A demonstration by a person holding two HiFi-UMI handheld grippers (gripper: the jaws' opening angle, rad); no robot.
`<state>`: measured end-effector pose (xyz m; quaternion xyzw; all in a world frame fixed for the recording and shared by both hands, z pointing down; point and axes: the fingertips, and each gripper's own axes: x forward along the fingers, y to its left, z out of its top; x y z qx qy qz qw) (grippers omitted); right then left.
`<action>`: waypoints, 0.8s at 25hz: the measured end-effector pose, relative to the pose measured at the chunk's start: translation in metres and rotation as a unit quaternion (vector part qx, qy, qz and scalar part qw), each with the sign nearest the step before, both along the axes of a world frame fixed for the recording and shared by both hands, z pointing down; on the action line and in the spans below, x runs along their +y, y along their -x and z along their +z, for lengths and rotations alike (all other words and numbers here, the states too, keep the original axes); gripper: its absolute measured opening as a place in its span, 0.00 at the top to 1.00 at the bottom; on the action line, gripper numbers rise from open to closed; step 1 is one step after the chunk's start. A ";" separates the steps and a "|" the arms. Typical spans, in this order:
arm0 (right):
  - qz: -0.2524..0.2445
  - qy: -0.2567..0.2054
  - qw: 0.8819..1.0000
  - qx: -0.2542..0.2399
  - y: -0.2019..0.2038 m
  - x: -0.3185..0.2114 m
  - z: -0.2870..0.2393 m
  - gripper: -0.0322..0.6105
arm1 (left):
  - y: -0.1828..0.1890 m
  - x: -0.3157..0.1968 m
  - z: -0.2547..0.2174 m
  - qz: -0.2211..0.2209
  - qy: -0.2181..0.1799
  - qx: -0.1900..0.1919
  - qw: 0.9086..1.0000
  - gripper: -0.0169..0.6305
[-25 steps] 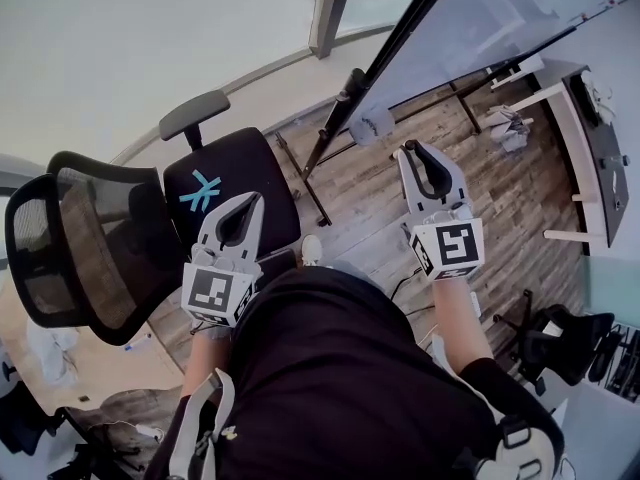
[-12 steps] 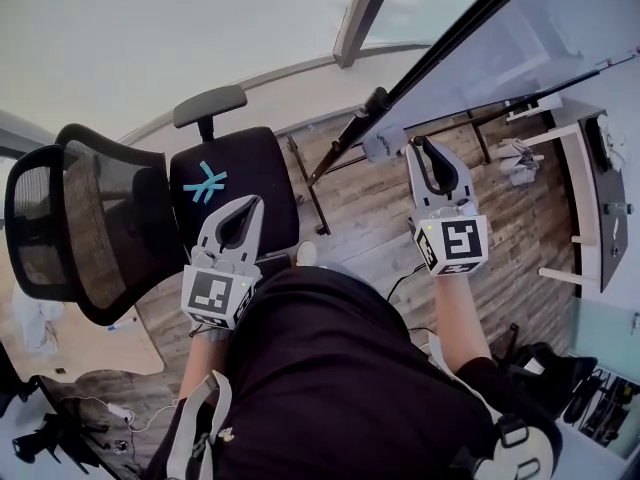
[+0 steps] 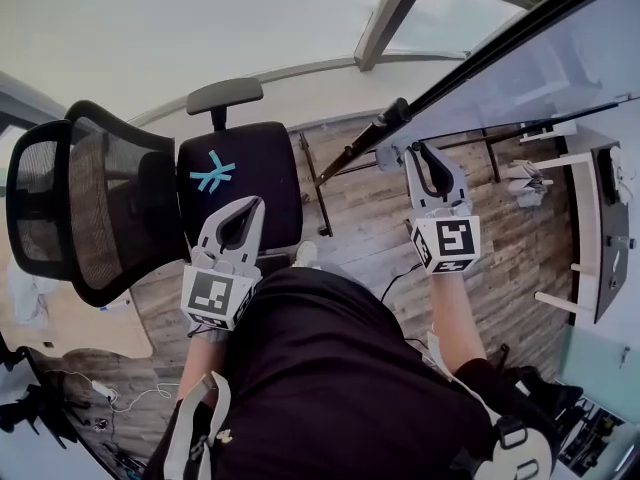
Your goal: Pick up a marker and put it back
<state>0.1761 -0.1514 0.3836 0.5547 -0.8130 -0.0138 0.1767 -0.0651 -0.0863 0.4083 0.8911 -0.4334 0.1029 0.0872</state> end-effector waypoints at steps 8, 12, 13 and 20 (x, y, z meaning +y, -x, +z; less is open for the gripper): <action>0.001 0.023 1.000 -0.002 -0.003 -0.004 0.028 0.83 | 0.005 0.005 0.005 -0.016 0.017 -0.015 1.000 0.96; 0.002 0.035 0.999 0.000 -0.004 -0.005 0.042 0.83 | 0.006 0.006 0.008 -0.018 0.015 -0.015 1.000 0.96; 0.002 0.038 0.999 0.000 -0.005 -0.005 0.045 0.83 | 0.006 0.006 0.008 -0.019 0.015 -0.016 1.000 0.96; 0.005 0.051 0.999 0.005 -0.006 -0.006 0.063 0.83 | 0.006 0.008 0.011 -0.019 0.012 -0.016 1.000 0.96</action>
